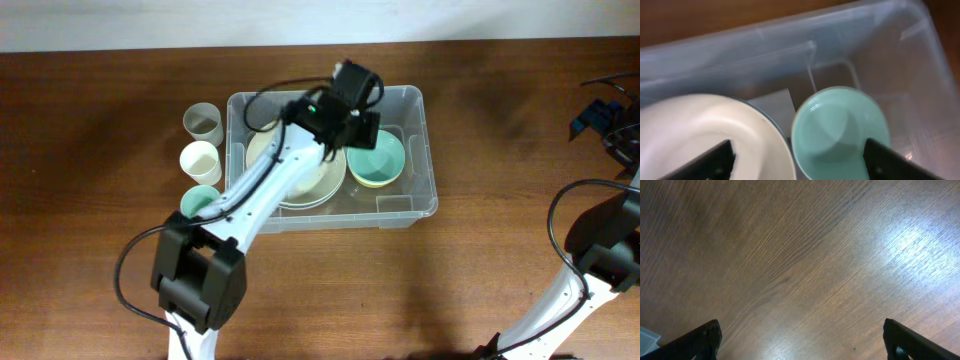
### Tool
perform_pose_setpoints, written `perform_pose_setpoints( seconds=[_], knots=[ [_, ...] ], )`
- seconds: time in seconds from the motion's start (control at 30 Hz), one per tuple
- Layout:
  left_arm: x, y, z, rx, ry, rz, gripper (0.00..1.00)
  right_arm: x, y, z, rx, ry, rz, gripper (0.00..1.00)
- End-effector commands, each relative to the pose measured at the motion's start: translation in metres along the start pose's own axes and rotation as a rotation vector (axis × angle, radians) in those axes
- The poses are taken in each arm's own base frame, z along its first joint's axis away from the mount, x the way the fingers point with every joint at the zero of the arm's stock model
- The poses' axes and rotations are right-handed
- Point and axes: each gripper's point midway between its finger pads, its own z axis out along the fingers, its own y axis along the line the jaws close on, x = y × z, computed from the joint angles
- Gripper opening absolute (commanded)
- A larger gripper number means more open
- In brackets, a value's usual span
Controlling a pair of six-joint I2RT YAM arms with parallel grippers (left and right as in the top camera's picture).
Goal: Pack container
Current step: 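Lower the mint-green bowl onto the white bowl and release, then retract the left gripper toward the cups on the left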
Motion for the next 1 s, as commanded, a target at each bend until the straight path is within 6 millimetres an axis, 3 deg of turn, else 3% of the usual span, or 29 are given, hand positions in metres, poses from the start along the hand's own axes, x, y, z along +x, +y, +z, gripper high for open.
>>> perform_pose_setpoints(
  seconds=[0.0, 0.13, 0.3, 0.43, 0.57, 0.77, 0.97],
  knots=[
    [-0.043, 0.027, -0.058, -0.033, -0.120, -0.014, 0.99, 0.001, -0.001, -0.012, -0.008, -0.026, 0.006, 0.99],
    [-0.052, 0.066, -0.100, -0.087, -0.146, -0.072, 1.00, 0.001, -0.001, -0.012, -0.008, -0.026, 0.006, 0.99],
    [-0.034, 0.141, -0.141, -0.248, -0.099, -0.184, 0.99, 0.001, -0.001, -0.012, -0.008, -0.026, 0.006, 0.99],
    [0.006, 0.207, -0.162, -0.373, 0.019, -0.425, 0.99, 0.001, -0.001, -0.012, -0.008, -0.026, 0.006, 0.99],
    [0.046, 0.251, -0.176, -0.456, 0.146, -0.568, 0.99, 0.001, -0.001, -0.012, -0.008, -0.026, 0.006, 0.99],
    [0.072, 0.291, -0.186, -0.516, 0.205, -0.673, 0.99, 0.001, -0.001, -0.012, -0.008, -0.026, 0.006, 0.99],
    [0.080, 0.296, -0.164, -0.424, 0.226, -0.702, 0.99, 0.001, -0.001, -0.012, -0.008, -0.026, 0.006, 0.99]
  ],
)
